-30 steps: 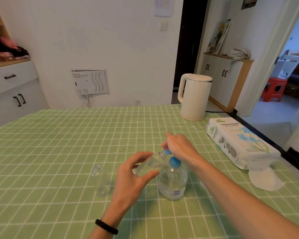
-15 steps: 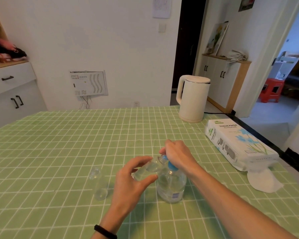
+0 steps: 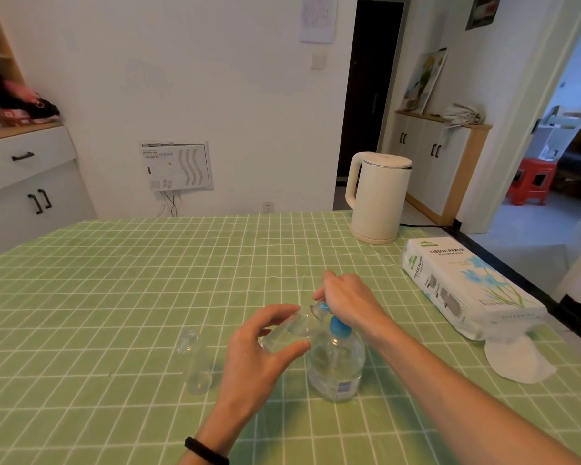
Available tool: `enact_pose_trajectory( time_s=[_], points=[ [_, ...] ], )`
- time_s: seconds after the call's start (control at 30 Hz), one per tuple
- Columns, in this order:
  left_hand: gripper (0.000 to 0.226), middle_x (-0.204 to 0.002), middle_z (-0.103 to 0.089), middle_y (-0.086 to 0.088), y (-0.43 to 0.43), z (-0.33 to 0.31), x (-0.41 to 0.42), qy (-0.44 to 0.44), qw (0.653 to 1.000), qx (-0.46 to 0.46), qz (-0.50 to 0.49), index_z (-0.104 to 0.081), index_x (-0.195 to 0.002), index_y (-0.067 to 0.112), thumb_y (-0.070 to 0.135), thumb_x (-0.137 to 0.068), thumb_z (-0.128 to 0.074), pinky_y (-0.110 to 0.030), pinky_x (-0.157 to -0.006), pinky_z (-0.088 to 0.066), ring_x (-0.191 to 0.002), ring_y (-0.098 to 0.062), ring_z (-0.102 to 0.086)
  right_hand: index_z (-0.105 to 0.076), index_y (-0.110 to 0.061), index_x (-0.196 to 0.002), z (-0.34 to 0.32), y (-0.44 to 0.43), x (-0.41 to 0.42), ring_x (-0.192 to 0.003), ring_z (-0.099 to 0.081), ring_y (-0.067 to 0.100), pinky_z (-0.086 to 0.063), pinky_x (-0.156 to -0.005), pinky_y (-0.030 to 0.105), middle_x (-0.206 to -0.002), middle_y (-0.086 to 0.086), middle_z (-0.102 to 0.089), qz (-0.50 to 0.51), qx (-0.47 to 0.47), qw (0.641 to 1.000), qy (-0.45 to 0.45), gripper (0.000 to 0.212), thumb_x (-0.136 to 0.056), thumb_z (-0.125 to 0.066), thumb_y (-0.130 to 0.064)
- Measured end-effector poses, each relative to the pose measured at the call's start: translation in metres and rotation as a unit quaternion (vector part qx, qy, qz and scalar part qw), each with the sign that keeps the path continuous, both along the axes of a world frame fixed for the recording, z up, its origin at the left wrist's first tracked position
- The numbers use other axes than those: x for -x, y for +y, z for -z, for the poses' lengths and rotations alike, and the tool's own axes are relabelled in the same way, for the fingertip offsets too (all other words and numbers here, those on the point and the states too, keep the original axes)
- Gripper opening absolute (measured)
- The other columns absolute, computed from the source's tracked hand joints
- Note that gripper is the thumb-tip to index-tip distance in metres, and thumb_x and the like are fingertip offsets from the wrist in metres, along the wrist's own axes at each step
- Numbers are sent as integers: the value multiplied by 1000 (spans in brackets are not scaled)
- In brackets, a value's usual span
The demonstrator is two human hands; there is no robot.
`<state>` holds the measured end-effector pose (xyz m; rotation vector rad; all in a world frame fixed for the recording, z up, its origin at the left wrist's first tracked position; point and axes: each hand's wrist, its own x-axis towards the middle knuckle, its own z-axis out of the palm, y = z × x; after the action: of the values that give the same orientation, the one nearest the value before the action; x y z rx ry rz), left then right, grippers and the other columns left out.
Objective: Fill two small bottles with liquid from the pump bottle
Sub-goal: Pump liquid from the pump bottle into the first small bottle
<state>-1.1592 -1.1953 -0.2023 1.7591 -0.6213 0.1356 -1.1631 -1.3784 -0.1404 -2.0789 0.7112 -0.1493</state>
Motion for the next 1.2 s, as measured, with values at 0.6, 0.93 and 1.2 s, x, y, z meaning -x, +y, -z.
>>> enact_pose_trajectory(
  time_s=[0.6, 0.93, 1.2],
  points=[
    [47, -109, -78, 23, 0, 1, 1, 8, 1000, 7, 1, -76, -113, 32, 14, -73, -94, -17, -92, -51, -107, -3, -72, -79, -13, -104, -4, 1, 4, -97, -68, 19, -52, -92, 41, -104, 1, -75, -8, -15, 1000, 3, 45, -107, -39, -34],
    [47, -110, -78, 22, 0, 0, 0, -3, 1000, 10, 2, -76, -114, 33, 15, -74, -94, -13, -92, -50, -108, -4, -72, -79, -12, -107, -2, -2, 1, -91, -65, 14, -50, -85, 40, -100, -3, -73, -7, -9, 1000, 5, 42, -105, -40, -29],
    [48, -109, -78, 23, -1, 7, 1, 1, 1000, 2, -4, -76, -113, 33, 14, -72, -94, -8, -89, -47, -107, -2, -72, -81, -14, -100, 6, 2, 3, -96, -67, 20, -51, -90, 42, -102, -1, -74, 0, -13, 1000, 11, 37, -101, -45, -22]
  ],
)
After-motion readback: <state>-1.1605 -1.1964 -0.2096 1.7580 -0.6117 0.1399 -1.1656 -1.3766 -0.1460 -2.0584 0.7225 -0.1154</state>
